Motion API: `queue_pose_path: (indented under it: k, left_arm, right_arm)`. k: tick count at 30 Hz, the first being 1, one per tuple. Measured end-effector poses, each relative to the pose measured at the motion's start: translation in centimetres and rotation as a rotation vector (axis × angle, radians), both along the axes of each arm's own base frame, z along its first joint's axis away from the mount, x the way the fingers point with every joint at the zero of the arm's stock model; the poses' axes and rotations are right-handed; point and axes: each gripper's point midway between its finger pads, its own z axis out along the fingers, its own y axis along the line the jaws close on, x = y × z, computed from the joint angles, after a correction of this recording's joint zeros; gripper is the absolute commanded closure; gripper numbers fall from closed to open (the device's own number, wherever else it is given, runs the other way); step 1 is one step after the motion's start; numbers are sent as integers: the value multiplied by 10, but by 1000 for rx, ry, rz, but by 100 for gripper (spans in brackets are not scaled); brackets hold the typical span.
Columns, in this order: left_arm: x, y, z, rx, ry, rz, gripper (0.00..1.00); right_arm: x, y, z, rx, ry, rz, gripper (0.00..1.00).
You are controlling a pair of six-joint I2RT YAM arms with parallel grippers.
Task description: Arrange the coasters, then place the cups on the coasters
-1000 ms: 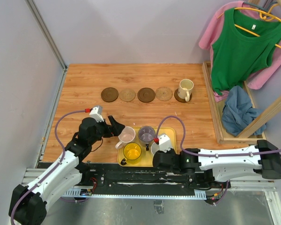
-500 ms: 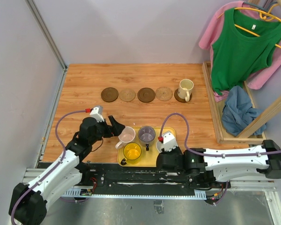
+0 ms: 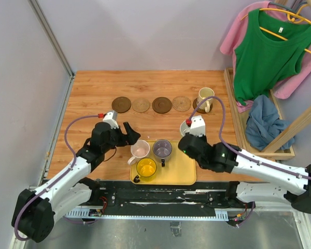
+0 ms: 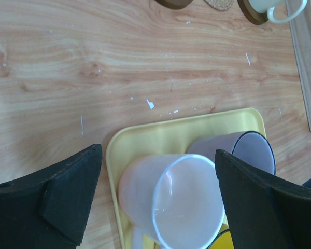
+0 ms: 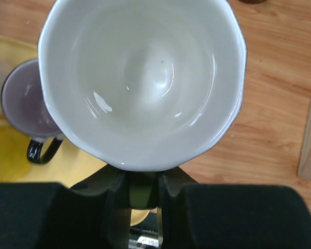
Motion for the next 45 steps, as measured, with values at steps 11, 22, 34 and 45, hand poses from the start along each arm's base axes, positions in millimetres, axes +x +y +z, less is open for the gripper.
queue_pose_path:
  k: [11,22,34,45]
  left_arm:
    - [43,-6,27,72,-51,23,3]
    - [87,34,30,113,-51,140,3]
    - [89,34,23,134,-39,127,3]
    - [88,31,19,130,-25,112,3]
  right_arm:
    - [103,-4,9,-77,66,-98,99]
    - [214,13,-5,-13,144,-126,99]
    - [272,15,-68,-23,248,-142,99]
    - [297,10,-62,14,193,-150,99]
